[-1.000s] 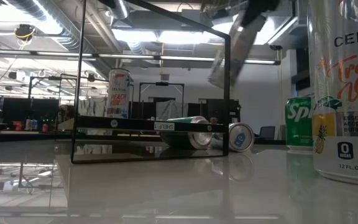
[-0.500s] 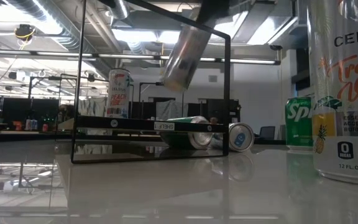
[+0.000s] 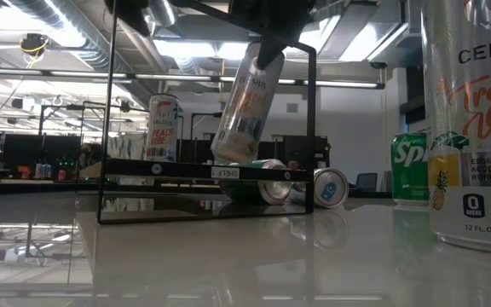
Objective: Place canned beverage on shelf
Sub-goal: Put the white yellow soda can on the shelf
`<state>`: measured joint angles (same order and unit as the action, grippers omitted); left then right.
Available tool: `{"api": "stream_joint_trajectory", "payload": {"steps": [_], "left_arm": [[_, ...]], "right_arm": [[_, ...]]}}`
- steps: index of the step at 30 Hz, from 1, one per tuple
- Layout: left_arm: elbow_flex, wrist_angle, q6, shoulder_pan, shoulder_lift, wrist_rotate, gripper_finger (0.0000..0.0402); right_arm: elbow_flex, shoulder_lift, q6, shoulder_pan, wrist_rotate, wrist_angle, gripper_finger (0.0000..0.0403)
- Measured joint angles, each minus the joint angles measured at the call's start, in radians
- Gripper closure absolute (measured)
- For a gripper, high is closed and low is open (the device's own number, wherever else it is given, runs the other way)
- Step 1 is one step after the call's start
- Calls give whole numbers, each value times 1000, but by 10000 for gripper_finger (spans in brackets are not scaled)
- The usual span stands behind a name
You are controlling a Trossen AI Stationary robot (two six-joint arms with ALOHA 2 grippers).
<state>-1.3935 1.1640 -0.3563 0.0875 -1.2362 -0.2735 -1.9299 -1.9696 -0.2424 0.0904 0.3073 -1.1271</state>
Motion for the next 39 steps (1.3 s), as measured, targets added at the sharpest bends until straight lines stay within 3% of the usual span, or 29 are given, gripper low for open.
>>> {"api": "stream_joint_trajectory", "payload": {"steps": [10, 30, 39], "left_arm": [[97, -65, -7, 0, 0, 3, 15], [99, -166, 1, 1, -4, 10, 15], [99, -205, 19, 1, -71, 6, 15]], "right_arm": [[1, -22, 0, -28, -19, 9, 132], [1, -30, 2, -25, -25, 23, 132], [2, -31, 1, -25, -26, 30, 132]]}}
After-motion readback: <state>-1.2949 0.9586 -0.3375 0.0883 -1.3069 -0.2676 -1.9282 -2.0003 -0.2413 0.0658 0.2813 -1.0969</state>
